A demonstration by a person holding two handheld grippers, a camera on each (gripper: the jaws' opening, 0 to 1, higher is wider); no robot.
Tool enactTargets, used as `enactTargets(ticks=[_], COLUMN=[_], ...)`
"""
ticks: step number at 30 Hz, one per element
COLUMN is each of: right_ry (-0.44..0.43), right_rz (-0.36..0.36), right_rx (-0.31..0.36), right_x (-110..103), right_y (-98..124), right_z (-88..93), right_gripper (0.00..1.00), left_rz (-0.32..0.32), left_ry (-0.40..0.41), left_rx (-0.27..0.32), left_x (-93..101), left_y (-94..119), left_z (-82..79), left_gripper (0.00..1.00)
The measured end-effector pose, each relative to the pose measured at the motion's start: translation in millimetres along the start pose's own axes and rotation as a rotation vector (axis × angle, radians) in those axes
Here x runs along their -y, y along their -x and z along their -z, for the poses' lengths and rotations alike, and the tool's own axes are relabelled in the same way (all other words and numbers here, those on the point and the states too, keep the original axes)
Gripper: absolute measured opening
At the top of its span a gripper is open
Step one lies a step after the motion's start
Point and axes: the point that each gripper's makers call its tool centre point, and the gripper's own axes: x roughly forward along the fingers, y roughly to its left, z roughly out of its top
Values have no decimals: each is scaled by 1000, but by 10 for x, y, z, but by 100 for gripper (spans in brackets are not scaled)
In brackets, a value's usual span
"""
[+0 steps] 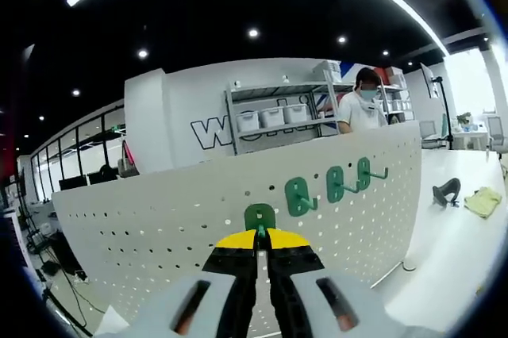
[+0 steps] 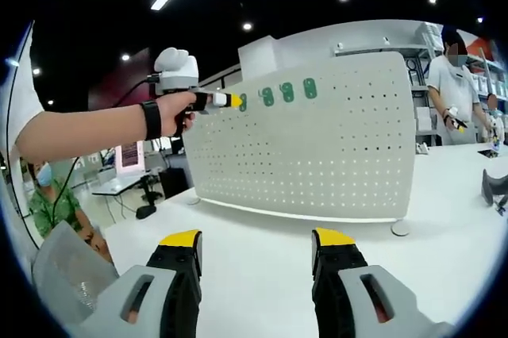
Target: Insert the hook assembly into the mounting plate slot until the hook locks in place.
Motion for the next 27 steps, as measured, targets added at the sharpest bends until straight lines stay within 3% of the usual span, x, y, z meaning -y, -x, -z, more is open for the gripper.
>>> enactTargets(ticks=[14,27], right_ry=[-13,-52], right_rz=[10,37], right_rx=[-11,-19], right_x=[37,109], right_y=[9,67], right_z=[33,100], right_gripper=[56,56], left_rz=[-27,-44], left_ry=[35,46], left_rx=[32,7], left_x=[-77,-50], left_y=[-179,-275], left_z=[-136,-57], left_gripper=[3,3])
